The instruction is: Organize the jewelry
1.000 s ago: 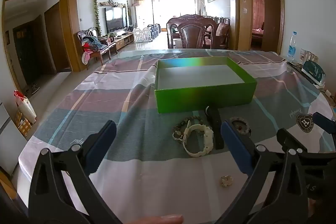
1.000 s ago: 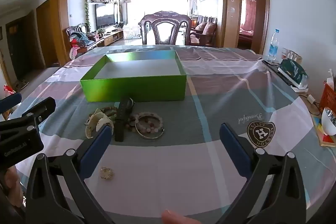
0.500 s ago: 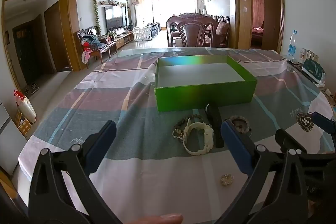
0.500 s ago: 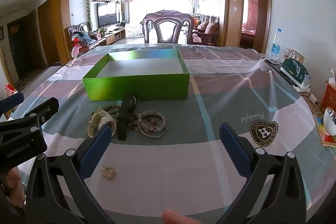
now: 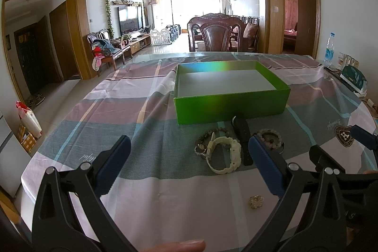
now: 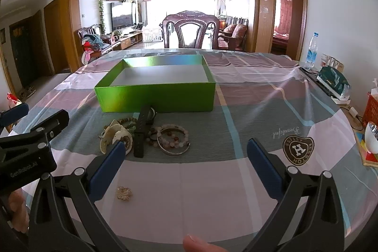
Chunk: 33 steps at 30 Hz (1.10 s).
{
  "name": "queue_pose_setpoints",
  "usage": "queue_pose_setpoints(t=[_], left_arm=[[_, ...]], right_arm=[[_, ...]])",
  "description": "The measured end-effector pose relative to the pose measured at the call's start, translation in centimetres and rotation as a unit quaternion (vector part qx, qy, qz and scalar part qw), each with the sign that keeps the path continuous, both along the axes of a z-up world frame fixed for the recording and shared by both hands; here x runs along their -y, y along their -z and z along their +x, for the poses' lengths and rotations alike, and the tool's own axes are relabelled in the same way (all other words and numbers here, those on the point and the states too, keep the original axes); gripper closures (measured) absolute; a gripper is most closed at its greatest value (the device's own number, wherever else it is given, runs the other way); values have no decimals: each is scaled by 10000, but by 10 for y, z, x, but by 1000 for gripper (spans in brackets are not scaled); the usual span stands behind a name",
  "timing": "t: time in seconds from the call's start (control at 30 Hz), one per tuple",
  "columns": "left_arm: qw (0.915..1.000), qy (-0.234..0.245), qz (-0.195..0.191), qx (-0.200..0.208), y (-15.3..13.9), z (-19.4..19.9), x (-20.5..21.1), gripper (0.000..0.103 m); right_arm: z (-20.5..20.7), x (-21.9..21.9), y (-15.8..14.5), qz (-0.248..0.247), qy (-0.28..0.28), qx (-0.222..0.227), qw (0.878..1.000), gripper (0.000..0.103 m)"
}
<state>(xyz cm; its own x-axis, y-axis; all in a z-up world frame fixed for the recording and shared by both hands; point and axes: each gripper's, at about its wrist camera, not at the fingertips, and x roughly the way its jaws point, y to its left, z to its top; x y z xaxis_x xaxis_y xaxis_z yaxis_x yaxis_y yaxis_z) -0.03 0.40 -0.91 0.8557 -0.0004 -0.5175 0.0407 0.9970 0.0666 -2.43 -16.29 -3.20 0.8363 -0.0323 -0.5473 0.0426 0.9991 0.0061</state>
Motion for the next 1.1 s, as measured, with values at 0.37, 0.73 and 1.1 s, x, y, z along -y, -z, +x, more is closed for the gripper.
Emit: queue_pose_setpoints(t=[0.37, 0.73, 1.1], left_arm=[[10000, 5, 6, -21, 2, 3, 0, 4], [10000, 4, 8, -33, 2, 3, -1, 4], [10000, 4, 9, -53, 7, 3, -2, 4]], right_arm=[[0, -1, 0, 6, 0, -3, 10000, 3], [0, -1, 0, 4, 0, -8, 10000, 3], [-1, -2, 1, 35, -51, -12, 10000, 3]])
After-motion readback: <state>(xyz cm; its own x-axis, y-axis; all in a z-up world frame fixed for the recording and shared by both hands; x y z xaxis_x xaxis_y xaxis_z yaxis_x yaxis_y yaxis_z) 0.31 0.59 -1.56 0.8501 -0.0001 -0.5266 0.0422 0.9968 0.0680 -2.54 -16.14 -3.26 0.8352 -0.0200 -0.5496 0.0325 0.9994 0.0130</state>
